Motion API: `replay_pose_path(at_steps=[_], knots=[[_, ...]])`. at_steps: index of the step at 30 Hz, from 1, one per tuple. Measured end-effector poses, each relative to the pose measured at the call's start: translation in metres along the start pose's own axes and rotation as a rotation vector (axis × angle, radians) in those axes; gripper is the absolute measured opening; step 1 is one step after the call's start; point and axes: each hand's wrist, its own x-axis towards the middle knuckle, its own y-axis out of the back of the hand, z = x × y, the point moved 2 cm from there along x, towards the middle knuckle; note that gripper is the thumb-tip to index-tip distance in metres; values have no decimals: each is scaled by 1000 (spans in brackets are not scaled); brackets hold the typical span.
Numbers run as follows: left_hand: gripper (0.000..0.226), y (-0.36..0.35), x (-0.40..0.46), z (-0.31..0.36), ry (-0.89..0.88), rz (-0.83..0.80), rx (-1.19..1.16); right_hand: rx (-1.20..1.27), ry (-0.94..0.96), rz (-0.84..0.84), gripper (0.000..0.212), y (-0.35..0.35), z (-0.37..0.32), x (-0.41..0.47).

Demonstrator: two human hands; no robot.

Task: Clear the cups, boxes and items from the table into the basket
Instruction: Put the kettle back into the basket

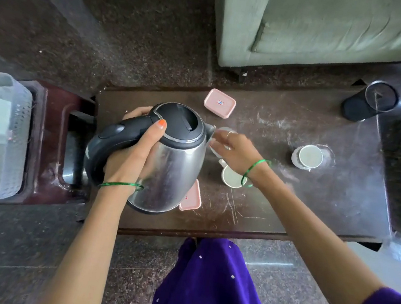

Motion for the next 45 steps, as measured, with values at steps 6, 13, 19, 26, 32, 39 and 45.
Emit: replay_pose_path(at_steps=[6,13,19,26,32,39,45], knots=[[27,28,-13,14,38,105,-159,478,-10,-65,20,-14,-48,-25],[25,62,-35,25,174,242,-333,545,42,-54,32,-14,-96,-36],[48,104,-48,21,336,413,-487,462,88,-142,34,-32,-138,-38],[62,171,-68,4,520,438,-691,382,181,-259,24,-85,-188,-33],[52,247,-75,-15,457,464,-744,370,190,-344,22,-153,-225,-29],[74,359,-54,-54,446,463,-661,401,215,-387,29,-240,-288,-15],[85,440,-8,-91,435,436,-787,382,217,-297,25,-316,-323,12]])
